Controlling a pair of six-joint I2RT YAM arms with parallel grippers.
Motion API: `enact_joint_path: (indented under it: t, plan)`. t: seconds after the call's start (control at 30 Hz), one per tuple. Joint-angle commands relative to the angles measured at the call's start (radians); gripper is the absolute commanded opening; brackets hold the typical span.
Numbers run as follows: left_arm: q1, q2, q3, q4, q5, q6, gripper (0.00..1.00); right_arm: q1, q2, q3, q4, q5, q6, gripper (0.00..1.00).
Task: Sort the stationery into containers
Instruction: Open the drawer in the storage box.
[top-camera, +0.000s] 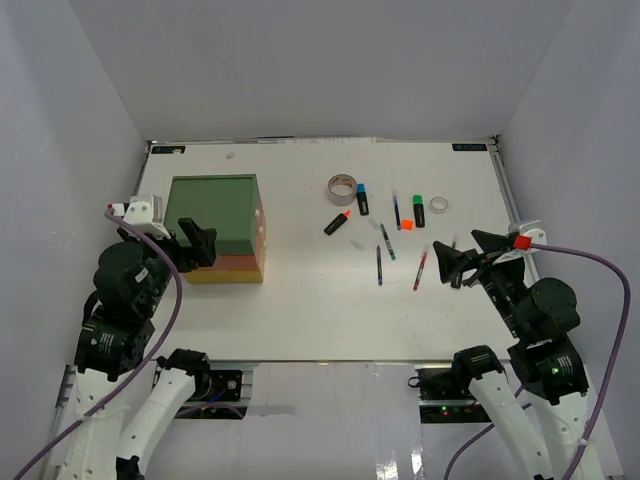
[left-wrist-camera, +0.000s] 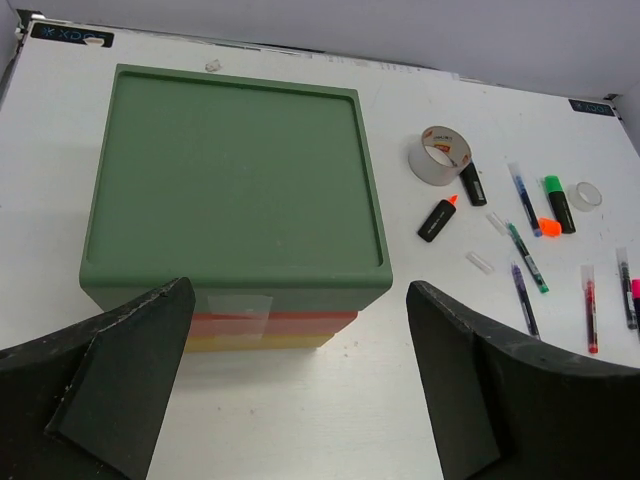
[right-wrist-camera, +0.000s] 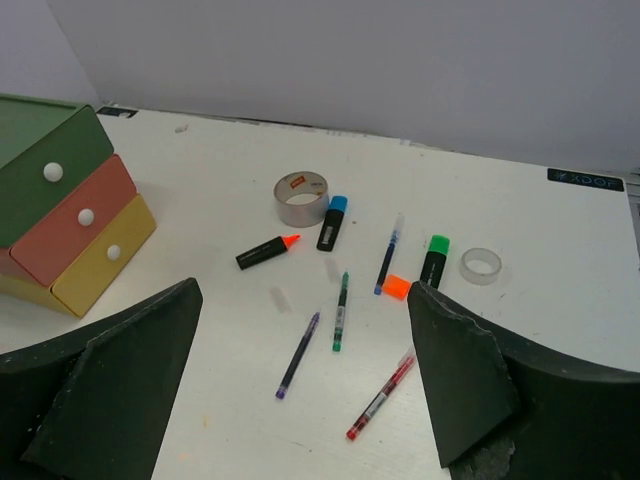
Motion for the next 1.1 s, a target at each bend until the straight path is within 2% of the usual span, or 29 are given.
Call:
enact_joint_path:
  t: [0.0,0.27,0.43,0.5,0.63,0.8,0.97,1.07]
  plan:
    - [-0.001,0.024,-0.009,0.017,0.028,-0.013,0.98,0.005,0.022,0.004,0.034,-0.075,0.009,0.9]
    - [-0.001,0.137,0.011,0.063,0.015,-0.024,0.98,0.006,0.189,0.033,0.039,-0.32,0.003,0.9]
    - [-0.001,0.253,0.054,0.119,-0.001,-0.035,0.98,0.005,0.345,0.084,0.069,-0.344,0.082,0.9]
    - [-0.001,0.309,0.069,0.154,-0.011,-0.038,0.98,0.006,0.391,0.07,0.153,-0.423,0.085,0.9]
    - [-0.001,0.381,0.071,0.242,-0.019,-0.032,0.98,0.006,0.477,0.056,0.273,-0.439,0.243,0.9]
    - [-0.001,0.473,0.073,0.303,-0.048,-0.029,0.98,0.017,0.629,0.067,0.404,-0.536,0.292,0.92]
    - [-0.001,0.492,0.01,0.38,-0.076,-0.009,0.95,0.075,0.773,0.065,0.605,-0.577,0.337,0.92]
    - [-0.001,0.489,-0.027,0.42,-0.061,0.007,0.94,0.135,0.877,0.113,0.639,-0.562,0.32,0.91]
